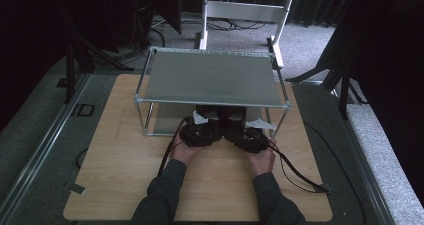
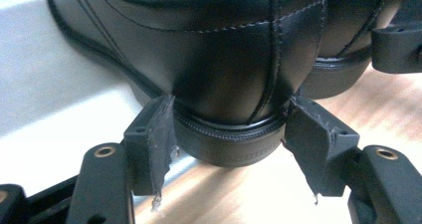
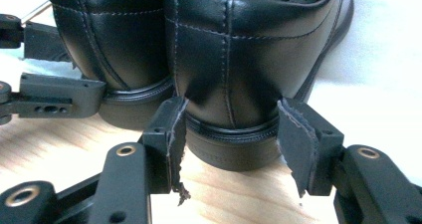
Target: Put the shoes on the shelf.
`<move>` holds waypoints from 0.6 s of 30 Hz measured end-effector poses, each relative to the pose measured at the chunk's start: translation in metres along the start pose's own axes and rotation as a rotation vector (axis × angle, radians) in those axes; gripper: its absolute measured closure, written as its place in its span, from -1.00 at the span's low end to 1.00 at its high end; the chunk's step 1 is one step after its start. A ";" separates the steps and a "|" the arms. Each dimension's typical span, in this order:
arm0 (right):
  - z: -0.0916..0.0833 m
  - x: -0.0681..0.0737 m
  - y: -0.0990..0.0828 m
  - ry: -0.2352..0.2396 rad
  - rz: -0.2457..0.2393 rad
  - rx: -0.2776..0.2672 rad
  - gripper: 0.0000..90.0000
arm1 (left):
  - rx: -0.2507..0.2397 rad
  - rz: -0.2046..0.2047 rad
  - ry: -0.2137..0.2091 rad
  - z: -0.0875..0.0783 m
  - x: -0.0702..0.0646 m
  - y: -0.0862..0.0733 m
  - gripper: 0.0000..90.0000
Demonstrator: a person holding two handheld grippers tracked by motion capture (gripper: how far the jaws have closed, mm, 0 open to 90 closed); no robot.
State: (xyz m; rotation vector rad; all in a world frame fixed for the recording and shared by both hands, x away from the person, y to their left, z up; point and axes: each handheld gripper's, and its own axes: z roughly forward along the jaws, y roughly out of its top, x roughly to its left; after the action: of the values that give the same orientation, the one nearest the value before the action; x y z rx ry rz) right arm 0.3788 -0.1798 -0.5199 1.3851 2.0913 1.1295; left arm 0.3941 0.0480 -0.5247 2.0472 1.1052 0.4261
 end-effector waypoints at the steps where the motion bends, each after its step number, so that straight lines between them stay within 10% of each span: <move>1: 0.001 0.000 0.000 0.008 0.010 -0.002 0.02 | -0.001 -0.004 0.002 0.000 0.001 0.000 -0.12; 18: -0.025 -0.016 -0.010 0.014 -0.067 0.042 -0.05 | -0.016 -0.054 0.015 -0.023 0.005 -0.029 -0.13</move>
State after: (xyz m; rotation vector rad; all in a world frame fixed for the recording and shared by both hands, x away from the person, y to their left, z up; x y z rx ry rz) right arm 0.3628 -0.2065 -0.5150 1.3190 2.1666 1.0776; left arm 0.3673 0.0724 -0.5317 1.9983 1.1597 0.4221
